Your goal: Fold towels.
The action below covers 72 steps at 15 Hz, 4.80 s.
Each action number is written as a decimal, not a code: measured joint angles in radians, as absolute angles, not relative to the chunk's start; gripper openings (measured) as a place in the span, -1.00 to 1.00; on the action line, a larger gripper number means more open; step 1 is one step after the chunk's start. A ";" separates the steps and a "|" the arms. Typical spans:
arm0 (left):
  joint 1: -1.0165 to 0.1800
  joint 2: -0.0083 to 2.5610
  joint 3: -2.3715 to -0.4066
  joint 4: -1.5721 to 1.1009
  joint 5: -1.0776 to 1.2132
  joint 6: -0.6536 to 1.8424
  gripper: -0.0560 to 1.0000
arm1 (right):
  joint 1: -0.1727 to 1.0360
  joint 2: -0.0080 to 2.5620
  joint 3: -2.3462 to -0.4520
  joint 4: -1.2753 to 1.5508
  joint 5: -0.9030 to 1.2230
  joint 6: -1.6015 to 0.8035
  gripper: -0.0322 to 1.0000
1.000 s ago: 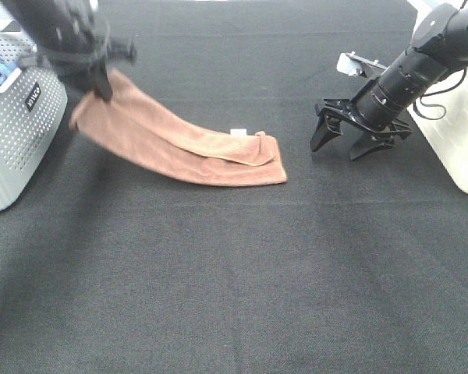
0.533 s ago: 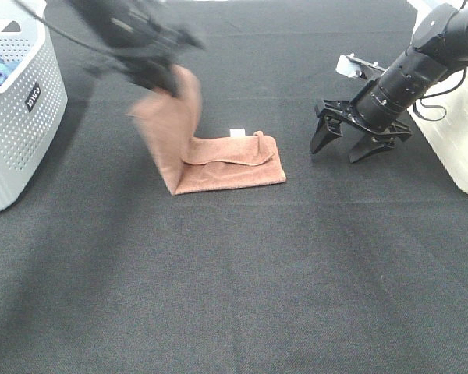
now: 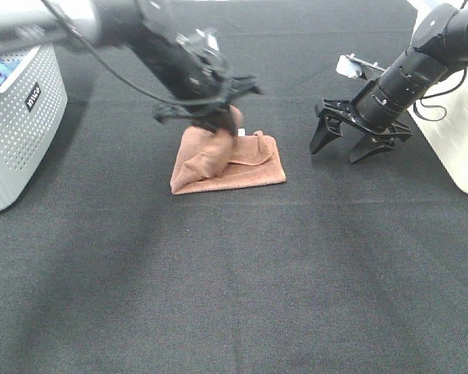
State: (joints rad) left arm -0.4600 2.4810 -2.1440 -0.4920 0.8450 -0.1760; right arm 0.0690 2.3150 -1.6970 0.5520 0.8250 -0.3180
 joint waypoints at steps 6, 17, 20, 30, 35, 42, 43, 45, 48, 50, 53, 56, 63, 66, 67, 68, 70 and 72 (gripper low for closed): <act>-0.436 2.470 -2.159 -0.640 0.741 -0.064 0.23 | 0.069 2.296 -1.697 0.579 0.860 -0.320 0.50; -0.264 2.443 -2.212 -0.461 0.949 0.039 0.23 | 0.256 2.239 -1.728 1.090 0.948 -0.577 0.51; -0.264 2.443 -2.212 -0.461 0.978 0.041 0.23 | 0.279 2.330 -1.729 1.198 0.958 -0.634 0.51; -0.264 2.443 -2.212 -0.461 1.035 0.041 0.23 | 0.150 2.419 -1.729 1.155 0.909 -0.666 0.51; -0.264 2.443 -2.216 -0.461 1.047 0.041 0.23 | 0.136 2.411 -1.729 0.977 0.802 -0.627 0.50; -0.264 2.421 -2.390 -0.393 1.205 0.061 0.23 | 0.139 2.149 -1.729 0.662 0.870 -0.373 0.50; -0.265 2.373 -2.394 -0.371 1.210 0.061 0.23 | 0.139 2.070 -1.729 0.611 0.945 -0.320 0.50; -0.268 2.276 -2.365 -0.321 1.209 0.061 0.23 | 0.139 1.974 -1.729 0.578 1.050 -0.276 0.50; -0.287 2.007 -2.087 -0.270 1.209 0.061 0.23 | 0.139 1.824 -1.702 0.486 1.185 -0.192 0.50; -0.294 1.835 -1.880 -0.230 1.210 0.048 0.23 | 0.139 1.725 -1.627 0.405 1.203 -0.159 0.50; -0.295 1.539 -1.575 -0.162 1.212 0.015 0.23 | 0.139 1.531 -1.442 0.341 1.205 -0.152 0.50; -0.295 1.297 -1.367 -0.099 1.213 -0.008 0.23 | 0.139 1.329 -1.248 0.311 1.193 -0.151 0.50; -0.295 0.675 -0.810 -0.060 1.214 -0.019 0.23 | 0.139 0.750 -0.764 0.219 1.152 -0.150 0.50; -0.295 0.403 -0.592 -0.060 1.215 0.009 0.23 | 0.139 0.458 -0.589 0.143 1.152 -0.151 0.50; -0.295 0.352 -0.561 -0.060 1.213 0.030 0.23 | 0.139 0.399 -0.556 0.142 1.153 -0.151 0.50; -0.295 0.311 -0.549 -0.062 1.199 0.048 0.23 | 0.139 0.349 -0.546 0.135 1.144 -0.152 0.50; -0.295 0.261 -0.537 -0.067 1.131 0.082 0.23 | 0.139 0.276 -0.535 0.134 1.105 -0.157 0.50; -0.295 0.255 -0.502 -0.081 1.070 0.101 0.23 | 0.139 0.253 -0.512 0.134 1.083 -0.161 0.50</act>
